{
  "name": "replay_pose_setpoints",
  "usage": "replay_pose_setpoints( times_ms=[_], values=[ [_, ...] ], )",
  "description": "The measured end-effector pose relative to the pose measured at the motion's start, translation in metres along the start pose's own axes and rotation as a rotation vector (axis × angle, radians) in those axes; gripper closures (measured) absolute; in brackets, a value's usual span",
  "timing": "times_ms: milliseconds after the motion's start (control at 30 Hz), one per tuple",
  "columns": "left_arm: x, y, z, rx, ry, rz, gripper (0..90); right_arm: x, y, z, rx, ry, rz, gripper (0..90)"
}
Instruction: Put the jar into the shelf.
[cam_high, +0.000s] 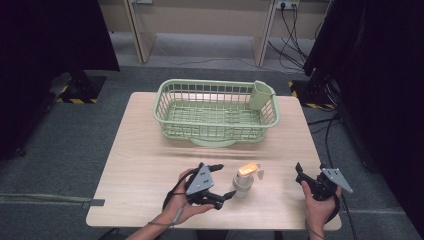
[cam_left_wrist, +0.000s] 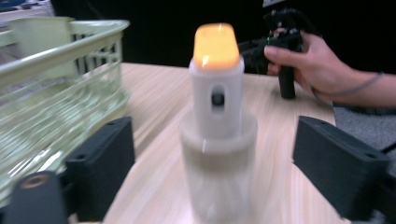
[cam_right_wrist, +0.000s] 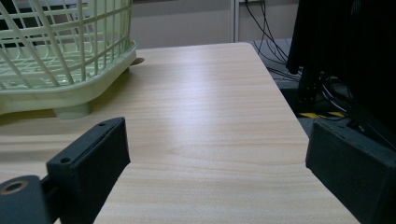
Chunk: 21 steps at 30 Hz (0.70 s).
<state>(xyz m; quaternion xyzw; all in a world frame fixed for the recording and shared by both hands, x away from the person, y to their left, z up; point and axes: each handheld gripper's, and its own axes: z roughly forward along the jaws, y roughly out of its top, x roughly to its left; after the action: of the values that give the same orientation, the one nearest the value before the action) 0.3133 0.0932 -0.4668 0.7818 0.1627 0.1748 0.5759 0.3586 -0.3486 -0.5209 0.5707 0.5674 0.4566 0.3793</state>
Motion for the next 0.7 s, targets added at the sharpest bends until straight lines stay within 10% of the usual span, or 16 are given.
replay_pose_setpoints(
  times_ms=[300, 700],
  values=[
    [0.003, -0.034, -0.052, -0.02, 0.02, -0.047, 7.6, 0.001, 0.0, 0.0, -0.003, -0.005, -0.006, 6.4],
    [0.0, -0.03, -0.043, -0.058, -0.013, -0.049, 8.2, 0.001, 0.0, 0.0, -0.003, -0.005, -0.004, 6.4]
  ],
)
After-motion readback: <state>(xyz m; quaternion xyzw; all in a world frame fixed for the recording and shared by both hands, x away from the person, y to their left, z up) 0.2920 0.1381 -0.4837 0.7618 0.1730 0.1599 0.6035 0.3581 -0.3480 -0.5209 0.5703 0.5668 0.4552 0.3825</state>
